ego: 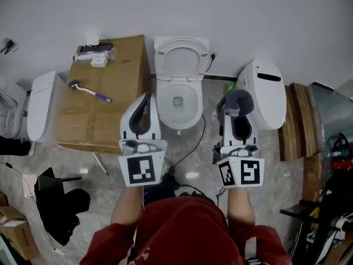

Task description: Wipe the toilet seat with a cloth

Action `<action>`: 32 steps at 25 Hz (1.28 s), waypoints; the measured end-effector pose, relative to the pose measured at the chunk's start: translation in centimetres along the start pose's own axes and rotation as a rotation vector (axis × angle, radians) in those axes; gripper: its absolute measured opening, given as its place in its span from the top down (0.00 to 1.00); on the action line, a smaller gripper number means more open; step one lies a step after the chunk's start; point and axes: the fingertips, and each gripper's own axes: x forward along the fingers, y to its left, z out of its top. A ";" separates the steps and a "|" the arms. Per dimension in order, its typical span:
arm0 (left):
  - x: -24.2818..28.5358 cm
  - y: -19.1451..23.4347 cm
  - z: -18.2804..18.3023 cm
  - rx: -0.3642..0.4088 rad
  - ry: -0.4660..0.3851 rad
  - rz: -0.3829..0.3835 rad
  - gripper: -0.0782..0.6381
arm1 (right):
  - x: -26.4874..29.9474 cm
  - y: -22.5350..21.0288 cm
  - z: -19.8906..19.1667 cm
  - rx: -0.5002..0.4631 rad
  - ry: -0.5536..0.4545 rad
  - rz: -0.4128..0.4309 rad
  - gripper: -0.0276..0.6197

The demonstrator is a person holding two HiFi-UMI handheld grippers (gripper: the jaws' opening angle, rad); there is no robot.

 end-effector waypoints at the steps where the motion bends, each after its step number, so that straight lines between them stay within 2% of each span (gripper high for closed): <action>1: 0.9 0.8 -0.4 -0.003 0.002 -0.007 0.88 | 1.1 0.4 -0.1 -0.004 0.001 -0.003 0.84; 7: 5.3 4.1 -1.8 -0.034 0.000 -0.037 0.88 | 5.8 1.2 -1.0 -0.033 0.021 -0.027 0.84; 16: 10.1 5.0 -3.4 -0.037 -0.001 -0.055 0.88 | 10.4 -0.8 -2.3 -0.030 0.022 -0.053 0.84; 25: 18.4 3.7 -6.2 0.010 -0.016 -0.012 0.88 | 17.5 -7.4 -5.9 -0.030 0.024 -0.050 0.84; 29: 22.3 2.8 -8.8 0.018 -0.045 -0.003 0.88 | 20.9 -10.8 -9.2 -0.030 0.046 -0.035 0.84; 32: 24.8 1.8 -11.2 0.022 -0.030 0.014 0.87 | 22.9 -13.3 -12.1 -0.021 0.070 -0.019 0.84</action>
